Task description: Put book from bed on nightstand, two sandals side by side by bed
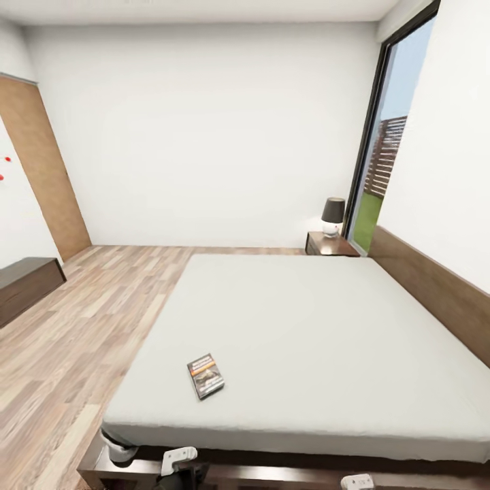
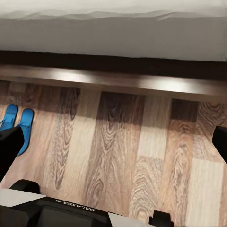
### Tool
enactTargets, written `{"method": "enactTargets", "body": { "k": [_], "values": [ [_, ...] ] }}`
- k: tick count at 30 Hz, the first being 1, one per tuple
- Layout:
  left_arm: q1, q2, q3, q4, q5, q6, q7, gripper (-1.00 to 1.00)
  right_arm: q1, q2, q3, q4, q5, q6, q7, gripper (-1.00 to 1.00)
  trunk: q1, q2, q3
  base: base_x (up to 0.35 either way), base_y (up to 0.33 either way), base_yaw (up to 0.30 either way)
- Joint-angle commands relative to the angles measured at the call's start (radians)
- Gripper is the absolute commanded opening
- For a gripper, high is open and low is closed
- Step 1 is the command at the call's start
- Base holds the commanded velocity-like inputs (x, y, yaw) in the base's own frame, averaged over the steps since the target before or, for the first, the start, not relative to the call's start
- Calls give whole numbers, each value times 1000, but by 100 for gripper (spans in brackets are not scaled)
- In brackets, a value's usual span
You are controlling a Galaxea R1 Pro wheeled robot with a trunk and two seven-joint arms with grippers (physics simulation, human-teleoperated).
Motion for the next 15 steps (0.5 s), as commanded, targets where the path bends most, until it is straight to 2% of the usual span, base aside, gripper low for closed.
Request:
{"method": "enactTargets", "body": {
  "k": [1,7,15],
  "values": [
    [-1,0,9,0,-10,-4,-1,100,-2,-1,-8,4,10,-7,1,100,1,-2,-2,180,-171,119],
    [-1,0,9,0,-10,-4,-1,100,-2,-1,-8,4,10,-7,1,100,1,-2,-2,188,-181,36],
    [-1,0,9,0,-10,-4,-1,100,-2,-2,-8,4,10,-7,3,100,1,-2,-2,31,-31,2]
  ]
}}
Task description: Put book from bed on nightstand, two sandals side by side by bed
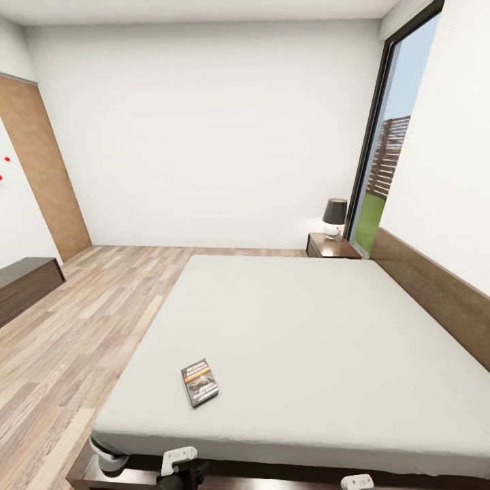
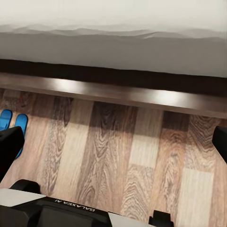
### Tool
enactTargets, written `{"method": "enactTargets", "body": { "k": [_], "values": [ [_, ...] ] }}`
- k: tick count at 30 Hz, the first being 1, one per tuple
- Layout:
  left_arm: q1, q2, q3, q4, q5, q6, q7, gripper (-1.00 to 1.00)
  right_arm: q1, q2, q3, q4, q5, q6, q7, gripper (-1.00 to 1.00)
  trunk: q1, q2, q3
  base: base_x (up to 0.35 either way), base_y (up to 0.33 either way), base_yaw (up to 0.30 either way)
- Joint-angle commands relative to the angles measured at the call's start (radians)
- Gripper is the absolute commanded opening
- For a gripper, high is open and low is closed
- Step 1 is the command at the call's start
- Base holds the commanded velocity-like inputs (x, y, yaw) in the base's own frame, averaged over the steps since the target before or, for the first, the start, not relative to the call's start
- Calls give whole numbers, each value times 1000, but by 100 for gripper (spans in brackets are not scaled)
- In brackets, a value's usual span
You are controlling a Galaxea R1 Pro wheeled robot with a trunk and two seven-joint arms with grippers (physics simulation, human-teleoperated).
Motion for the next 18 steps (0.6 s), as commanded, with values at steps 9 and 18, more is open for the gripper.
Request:
{"method": "enactTargets", "body": {
  "k": [9,18],
  "values": [
    [-1,0,9,0,-10,-4,-1,100,-2,-3,-8,4,9,-7,1,100,1,-2,-2,1,-1,0],
    [-1,0,9,0,-10,-4,-1,100,-2,-8,-8,4,9,-8,2,100,1,-2,-2,0,0,0]
  ]
}}
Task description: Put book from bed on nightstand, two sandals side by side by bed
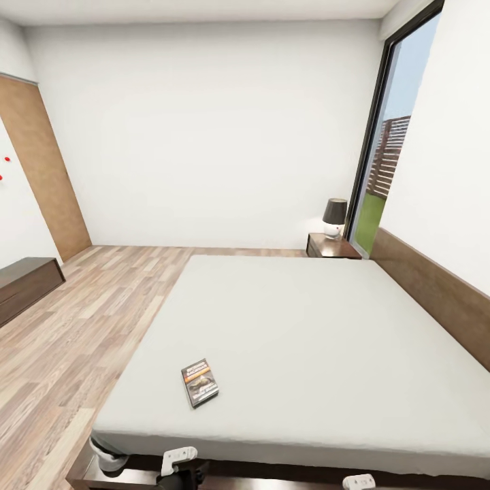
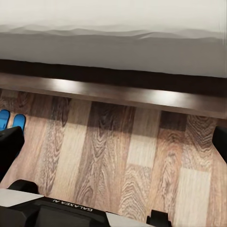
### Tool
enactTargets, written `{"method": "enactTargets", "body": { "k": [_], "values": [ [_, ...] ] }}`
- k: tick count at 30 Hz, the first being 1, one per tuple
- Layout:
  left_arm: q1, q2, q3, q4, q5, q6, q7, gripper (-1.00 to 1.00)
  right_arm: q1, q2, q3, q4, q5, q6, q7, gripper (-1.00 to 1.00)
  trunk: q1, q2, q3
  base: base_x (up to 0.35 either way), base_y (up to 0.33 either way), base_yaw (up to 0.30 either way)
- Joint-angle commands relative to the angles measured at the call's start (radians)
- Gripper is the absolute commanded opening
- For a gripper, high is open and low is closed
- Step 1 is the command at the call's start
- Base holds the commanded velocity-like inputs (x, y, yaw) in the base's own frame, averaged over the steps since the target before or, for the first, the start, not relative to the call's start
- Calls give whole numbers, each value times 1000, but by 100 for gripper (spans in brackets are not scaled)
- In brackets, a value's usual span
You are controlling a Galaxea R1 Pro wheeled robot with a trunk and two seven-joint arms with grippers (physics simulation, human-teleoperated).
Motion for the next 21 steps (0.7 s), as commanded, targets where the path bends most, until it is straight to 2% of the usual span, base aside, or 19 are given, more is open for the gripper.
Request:
{"method": "enactTargets", "body": {
  "k": [1,15,18,20,21],
  "values": [
    [-1,0,9,0,-10,-4,-1,100,-2,-1,-9,4,9,-7,1,100,1,-2,-2,0,0,0],
    [-1,1,9,0,-11,-4,-1,100,-2,-2,-8,4,9,-7,1,100,1,-2,-2,0,0,0],
    [-2,9,9,-2,-10,-4,-43,100,-2,-3,-8,3,8,-11,2,100,1,-2,-2,0,0,0],
    [-2,19,10,-5,-9,-3,-97,100,-2,-3,-8,3,8,-12,3,100,1,-2,-2,0,0,0],
    [-2,29,10,-6,-8,-1,-146,100,-2,-3,-8,3,8,-12,3,100,1,-2,-2,0,0,0]
  ]
}}
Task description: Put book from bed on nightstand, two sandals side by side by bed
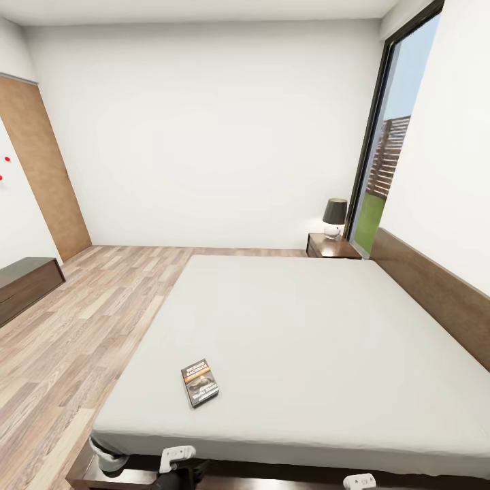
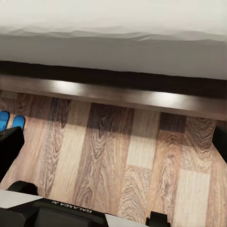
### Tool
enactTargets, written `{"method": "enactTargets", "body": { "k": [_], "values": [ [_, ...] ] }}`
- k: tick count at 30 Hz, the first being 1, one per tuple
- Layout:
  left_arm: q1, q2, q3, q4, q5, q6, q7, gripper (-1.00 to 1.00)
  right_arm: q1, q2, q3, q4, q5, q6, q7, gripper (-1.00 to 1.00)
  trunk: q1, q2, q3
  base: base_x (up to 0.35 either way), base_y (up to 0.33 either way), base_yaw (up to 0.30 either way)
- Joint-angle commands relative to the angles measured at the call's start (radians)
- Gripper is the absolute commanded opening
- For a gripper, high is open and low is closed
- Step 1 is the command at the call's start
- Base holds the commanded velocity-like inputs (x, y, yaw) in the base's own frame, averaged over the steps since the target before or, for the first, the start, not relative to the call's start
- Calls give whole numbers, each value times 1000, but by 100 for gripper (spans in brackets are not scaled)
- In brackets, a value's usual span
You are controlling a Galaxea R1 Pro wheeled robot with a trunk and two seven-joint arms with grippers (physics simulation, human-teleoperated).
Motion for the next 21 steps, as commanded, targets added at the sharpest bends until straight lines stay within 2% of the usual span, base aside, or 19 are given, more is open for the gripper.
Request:
{"method": "enactTargets", "body": {
  "k": [1,4,7,8,9,10,11,12,13,16,17,18,19,20,21],
  "values": [
    [-2,12,8,-1,-10,-2,-60,100,-2,-1,-8,4,10,-7,1,100,1,-2,-2,0,0,0],
    [-11,34,9,-9,-9,42,-208,100,-2,-1,-8,4,9,-7,1,100,1,-2,-2,0,0,0],
    [-15,38,10,-91,-8,162,-253,100,-2,-1,-8,4,9,-7,1,100,1,-2,-2,0,0,0],
    [-16,36,10,-155,-7,227,-262,100,-2,-1,-8,4,9,-8,1,100,1,-2,-2,0,0,0],
    [-16,35,9,-191,-7,260,-265,100,-2,-1,-8,4,9,-8,1,100,1,-2,-2,0,0,0],
    [-17,34,9,-269,-6,328,-270,100,-2,-1,-8,4,9,-8,1,100,1,-2,-2,0,0,0],
    [-17,32,9,-308,-6,361,-272,100,-2,-1,-8,4,9,-8,1,100,1,-2,-2,0,0,0],
    [-17,23,8,-430,-4,470,-275,100,-2,-1,-8,4,9,-8,0,100,1,-2,-2,0,0,0],
    [-18,16,8,-508,-2,542,-277,100,-2,-1,-8,4,9,-8,0,100,1,-2,-2,0,0,0],
    [-20,8,8,-660,10,682,-280,100,-2,-1,-8,4,9,-8,0,100,1,-2,-2,0,0,0],
    [-26,6,8,-730,29,750,-280,100,-2,-1,-8,4,9,-8,0,100,1,-2,-2,0,0,0],
    [-31,6,8,-762,44,784,-280,100,-2,-1,-8,4,9,-8,0,100,1,-2,-2,0,0,0],
    [-46,5,8,-818,82,846,-280,100,-2,-1,-8,4,9,-8,0,100,1,-2,-2,0,0,0],
    [-55,5,8,-841,104,875,-280,100,-2,-1,-8,4,9,-8,0,100,1,-2,-2,0,0,0],
    [-76,4,8,-878,152,924,-277,100,-2,-1,-8,4,9,-8,0,100,1,-2,-2,0,0,0]
  ]
}}
